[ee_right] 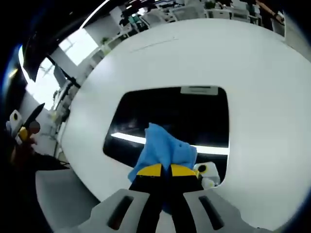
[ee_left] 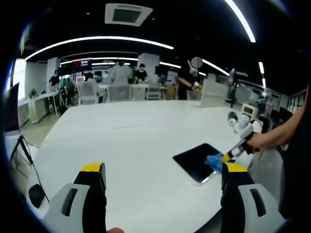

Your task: Wipe the mirror surface with the cleaning cloth until all visible marks leave the cleaned area.

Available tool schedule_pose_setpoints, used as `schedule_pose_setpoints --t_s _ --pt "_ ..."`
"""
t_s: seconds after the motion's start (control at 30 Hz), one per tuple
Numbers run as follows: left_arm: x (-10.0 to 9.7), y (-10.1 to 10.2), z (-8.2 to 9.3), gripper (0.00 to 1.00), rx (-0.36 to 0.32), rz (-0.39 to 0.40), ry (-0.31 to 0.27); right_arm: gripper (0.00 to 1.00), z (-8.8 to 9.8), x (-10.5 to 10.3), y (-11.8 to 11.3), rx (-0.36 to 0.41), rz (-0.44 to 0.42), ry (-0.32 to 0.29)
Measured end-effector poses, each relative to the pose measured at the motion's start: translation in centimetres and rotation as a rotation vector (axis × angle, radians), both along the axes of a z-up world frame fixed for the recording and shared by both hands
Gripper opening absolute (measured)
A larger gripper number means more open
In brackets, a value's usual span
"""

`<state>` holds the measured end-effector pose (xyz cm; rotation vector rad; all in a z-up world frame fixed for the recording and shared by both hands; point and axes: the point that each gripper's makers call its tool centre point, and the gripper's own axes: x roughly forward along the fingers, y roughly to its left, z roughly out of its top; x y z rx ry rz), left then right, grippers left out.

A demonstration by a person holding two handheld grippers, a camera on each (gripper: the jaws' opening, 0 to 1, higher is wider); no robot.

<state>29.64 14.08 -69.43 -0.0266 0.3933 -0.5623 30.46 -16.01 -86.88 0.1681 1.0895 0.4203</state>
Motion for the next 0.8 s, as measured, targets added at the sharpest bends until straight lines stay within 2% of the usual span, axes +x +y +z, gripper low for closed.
schedule_pose_setpoints --t_s 0.8 --pt "-0.2 0.4 0.1 0.99 -0.005 -0.001 -0.004 0.00 -0.1 0.1 6.8 0.009 0.096 -0.008"
